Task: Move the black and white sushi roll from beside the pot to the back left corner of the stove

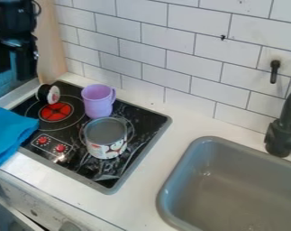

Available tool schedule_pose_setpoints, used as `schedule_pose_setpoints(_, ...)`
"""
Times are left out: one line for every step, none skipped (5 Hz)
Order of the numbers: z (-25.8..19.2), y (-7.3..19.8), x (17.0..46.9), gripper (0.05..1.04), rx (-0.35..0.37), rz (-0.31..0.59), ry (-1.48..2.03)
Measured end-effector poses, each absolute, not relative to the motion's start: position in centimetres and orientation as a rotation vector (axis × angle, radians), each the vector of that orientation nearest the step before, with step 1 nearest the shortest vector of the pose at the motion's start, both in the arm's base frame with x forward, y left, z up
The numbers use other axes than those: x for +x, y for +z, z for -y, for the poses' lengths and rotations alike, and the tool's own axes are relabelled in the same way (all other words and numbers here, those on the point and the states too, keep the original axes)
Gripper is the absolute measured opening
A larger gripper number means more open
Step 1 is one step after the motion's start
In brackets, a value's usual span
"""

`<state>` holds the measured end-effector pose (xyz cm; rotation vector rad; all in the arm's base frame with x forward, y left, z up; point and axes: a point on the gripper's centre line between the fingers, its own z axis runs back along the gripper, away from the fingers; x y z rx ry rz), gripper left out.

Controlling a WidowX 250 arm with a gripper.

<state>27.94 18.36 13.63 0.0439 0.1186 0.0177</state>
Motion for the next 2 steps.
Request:
schedule_pose_setpoints(-14.5, 15.5, 27.3, 0.996, 0.047, -0.097, -0.075)
schedule_pose_setpoints(-12.8, 15.6, 25.5, 0.996, 0.051, -0.142, -0.075)
